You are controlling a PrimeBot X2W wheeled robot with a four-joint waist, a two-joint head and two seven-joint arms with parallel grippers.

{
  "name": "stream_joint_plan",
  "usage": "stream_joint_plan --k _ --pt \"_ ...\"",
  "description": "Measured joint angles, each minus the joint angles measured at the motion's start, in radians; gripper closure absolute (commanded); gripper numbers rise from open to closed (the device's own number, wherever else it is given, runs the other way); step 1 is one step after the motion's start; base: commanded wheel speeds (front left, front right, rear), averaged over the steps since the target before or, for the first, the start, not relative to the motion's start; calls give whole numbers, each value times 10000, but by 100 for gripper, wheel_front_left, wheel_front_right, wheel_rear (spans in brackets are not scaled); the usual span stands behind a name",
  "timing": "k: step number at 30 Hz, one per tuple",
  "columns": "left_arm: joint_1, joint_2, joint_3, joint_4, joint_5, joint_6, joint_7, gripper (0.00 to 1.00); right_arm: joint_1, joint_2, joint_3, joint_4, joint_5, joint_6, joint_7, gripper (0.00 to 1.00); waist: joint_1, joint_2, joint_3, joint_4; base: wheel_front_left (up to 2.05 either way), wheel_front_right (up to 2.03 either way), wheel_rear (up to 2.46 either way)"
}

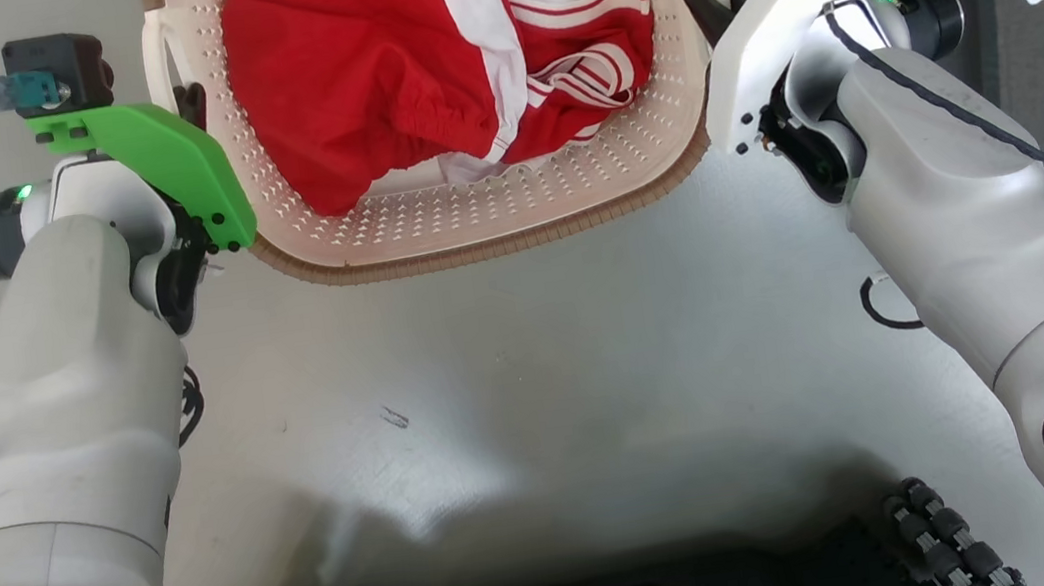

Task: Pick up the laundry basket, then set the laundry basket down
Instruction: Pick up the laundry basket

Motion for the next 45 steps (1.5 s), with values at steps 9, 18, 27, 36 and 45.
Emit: stream_joint_plan --k 9,18,27,36,45 --pt "120 -171 -8 577 -186 -2 -138 100 184 23 297 339 320 79 -107 100 0 0 -656 -64 0 0 0" --pt "474 -299 -35 1011 -353 -6 -159 100 533 119 497 688 660 117 -115 100 0 0 -1400 -123 0 0 0" --pt "1022 -462 -36 1375 -721 -17 -148 100 1149 174 658 988 984 228 -73 100 -1 0 -2257 -137 0 0 0" --pt "1573 -523 -42 1605 -907 -59 123 100 1842 222 874 1112 1492 345 176 100 0 0 -3185 -83 0 0 0" --pt "2054 -546 -44 1707 -1152 -61 382 100 2420 257 1070 1149 1919 355 424 100 -1 0 -4013 -54 0 0 0"
